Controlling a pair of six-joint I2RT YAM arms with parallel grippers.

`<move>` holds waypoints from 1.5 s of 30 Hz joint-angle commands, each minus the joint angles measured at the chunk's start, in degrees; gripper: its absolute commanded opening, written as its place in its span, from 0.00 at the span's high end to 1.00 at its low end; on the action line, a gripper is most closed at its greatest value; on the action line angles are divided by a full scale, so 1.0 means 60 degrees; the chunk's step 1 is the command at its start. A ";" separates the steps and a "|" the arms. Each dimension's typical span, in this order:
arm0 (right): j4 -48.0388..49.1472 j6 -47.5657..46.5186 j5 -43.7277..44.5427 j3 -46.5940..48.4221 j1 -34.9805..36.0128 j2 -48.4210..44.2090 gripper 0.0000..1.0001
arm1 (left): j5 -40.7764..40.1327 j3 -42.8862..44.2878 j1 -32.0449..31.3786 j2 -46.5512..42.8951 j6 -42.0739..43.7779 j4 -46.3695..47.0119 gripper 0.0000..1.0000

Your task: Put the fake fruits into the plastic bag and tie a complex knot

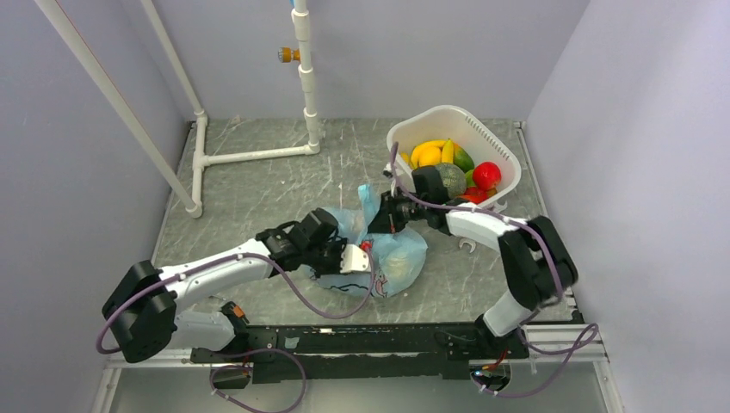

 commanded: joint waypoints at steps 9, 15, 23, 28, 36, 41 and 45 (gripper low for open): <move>0.0409 -0.1072 0.0743 0.1614 0.0096 0.1444 1.00 | 0.0883 0.0823 -0.0618 0.0507 -0.0987 -0.1741 1.00; -0.0719 -0.2372 -0.0523 0.1745 0.0091 -0.0019 1.00 | 0.3663 0.4046 0.0831 -0.0551 -0.1357 -0.3834 0.37; -0.1935 -0.3883 -0.0761 0.1728 0.0098 -0.1259 1.00 | 0.5428 0.6116 0.3625 -0.1153 -0.2484 -0.4366 0.22; -0.2846 -0.4685 -0.0733 0.1765 0.0094 -0.1572 1.00 | 0.5323 0.6271 0.5228 -0.1882 -0.0858 -0.4993 0.05; -0.3170 -0.4905 -0.0679 0.1694 0.0105 -0.1792 1.00 | 0.5282 0.7411 0.5106 -0.0450 0.1519 -0.6926 0.06; -0.3214 -0.5015 -0.0445 0.1688 0.0104 -0.1765 1.00 | 0.4031 0.7609 0.3818 0.0407 0.0249 -0.6062 0.31; -0.3452 -0.5051 -0.0214 0.1840 0.0067 -0.1796 1.00 | 0.2335 0.7356 0.3234 0.0367 -0.0307 -0.5551 0.74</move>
